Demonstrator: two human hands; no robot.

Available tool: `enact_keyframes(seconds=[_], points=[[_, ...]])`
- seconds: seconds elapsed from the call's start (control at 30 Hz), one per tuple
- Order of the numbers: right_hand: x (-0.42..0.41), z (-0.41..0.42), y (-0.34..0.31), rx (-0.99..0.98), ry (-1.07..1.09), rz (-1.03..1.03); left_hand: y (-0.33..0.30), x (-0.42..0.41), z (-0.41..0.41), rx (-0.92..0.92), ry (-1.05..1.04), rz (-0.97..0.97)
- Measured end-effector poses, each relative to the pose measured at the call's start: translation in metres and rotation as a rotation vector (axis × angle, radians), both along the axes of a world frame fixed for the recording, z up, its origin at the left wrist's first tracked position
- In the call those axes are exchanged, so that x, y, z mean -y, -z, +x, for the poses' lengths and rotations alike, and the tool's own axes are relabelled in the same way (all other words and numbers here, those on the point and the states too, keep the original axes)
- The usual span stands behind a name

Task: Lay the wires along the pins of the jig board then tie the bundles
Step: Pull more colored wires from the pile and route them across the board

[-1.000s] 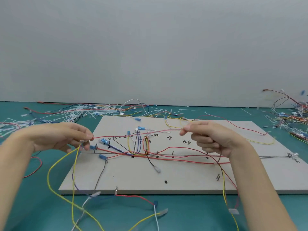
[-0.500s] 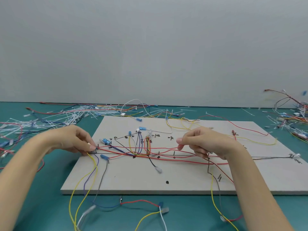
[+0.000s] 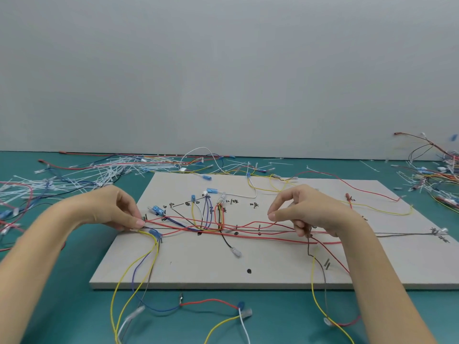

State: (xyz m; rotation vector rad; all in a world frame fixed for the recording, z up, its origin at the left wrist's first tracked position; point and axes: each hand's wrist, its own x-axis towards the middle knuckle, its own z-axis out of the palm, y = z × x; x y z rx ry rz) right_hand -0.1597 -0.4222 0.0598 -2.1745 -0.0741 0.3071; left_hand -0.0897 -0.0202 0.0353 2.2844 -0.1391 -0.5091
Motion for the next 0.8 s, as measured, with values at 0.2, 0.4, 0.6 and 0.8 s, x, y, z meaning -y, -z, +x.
enact_keyframes(seconds=[0.2, 0.4, 0.6, 0.8], points=[[0.004, 0.0, -0.001, 0.019, 0.011, -0.071, -0.006, 0.009, -0.004, 0.044, -0.018, 0.065], [0.006, 0.002, 0.002, 0.022, 0.025, -0.061, -0.007, 0.019, -0.005, 0.106, 0.0, 0.188], [0.005, 0.005, 0.004, 0.053, 0.05, -0.057, -0.006, 0.024, -0.007, 0.166, 0.017, 0.299], [0.006, 0.002, 0.003, 0.004, -0.012, -0.103, -0.01, 0.037, -0.012, 0.318, 0.053, 0.278]])
